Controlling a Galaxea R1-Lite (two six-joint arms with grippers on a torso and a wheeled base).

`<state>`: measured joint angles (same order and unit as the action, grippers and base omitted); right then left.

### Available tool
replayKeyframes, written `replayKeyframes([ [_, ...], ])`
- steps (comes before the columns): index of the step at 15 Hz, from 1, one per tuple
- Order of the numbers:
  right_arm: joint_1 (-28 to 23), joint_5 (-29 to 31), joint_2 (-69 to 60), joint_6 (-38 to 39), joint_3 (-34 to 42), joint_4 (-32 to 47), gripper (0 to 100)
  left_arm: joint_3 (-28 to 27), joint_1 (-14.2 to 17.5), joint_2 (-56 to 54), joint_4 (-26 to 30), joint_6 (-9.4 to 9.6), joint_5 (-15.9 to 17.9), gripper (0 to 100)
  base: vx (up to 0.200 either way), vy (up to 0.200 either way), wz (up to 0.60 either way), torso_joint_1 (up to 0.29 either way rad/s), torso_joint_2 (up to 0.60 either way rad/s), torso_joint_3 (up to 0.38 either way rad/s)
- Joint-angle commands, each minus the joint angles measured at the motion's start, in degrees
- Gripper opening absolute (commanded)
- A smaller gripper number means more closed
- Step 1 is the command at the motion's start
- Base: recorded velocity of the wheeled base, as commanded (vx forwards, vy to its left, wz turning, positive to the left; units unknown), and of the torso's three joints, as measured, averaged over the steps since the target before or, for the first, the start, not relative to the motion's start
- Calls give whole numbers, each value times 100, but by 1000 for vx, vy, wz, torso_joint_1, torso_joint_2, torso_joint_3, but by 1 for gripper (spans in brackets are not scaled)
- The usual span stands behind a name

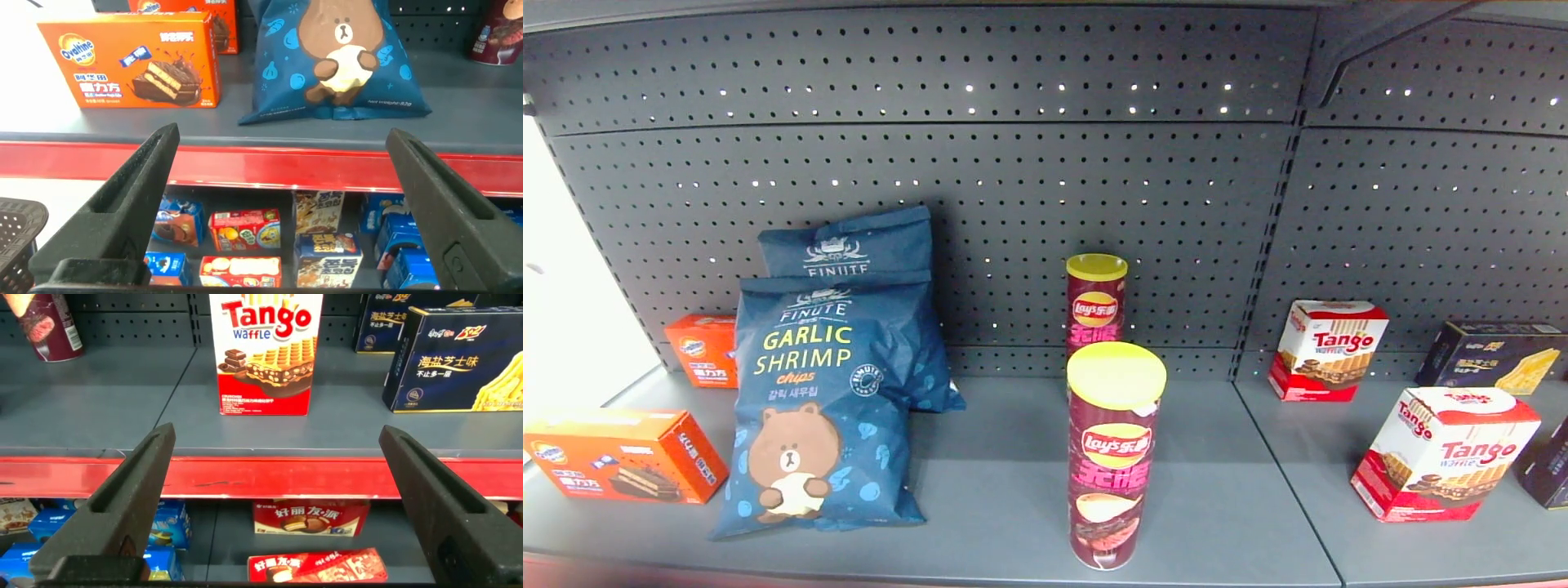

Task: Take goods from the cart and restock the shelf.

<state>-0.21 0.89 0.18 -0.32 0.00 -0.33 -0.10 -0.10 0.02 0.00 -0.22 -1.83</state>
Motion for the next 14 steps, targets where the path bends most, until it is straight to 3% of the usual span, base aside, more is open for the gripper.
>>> replayKeyframes([
  [1, 3, -1, 8, -3, 0, -2, 100, 1, 1, -2, 0, -4, 7, 100, 0, 0, 0, 0, 0, 0],
  [14, 12, -10, 8, -3, 0, -11, 100, 1, 1, -2, 0, -4, -2, 100, 0, 0, -46, 1, 0, 0],
])
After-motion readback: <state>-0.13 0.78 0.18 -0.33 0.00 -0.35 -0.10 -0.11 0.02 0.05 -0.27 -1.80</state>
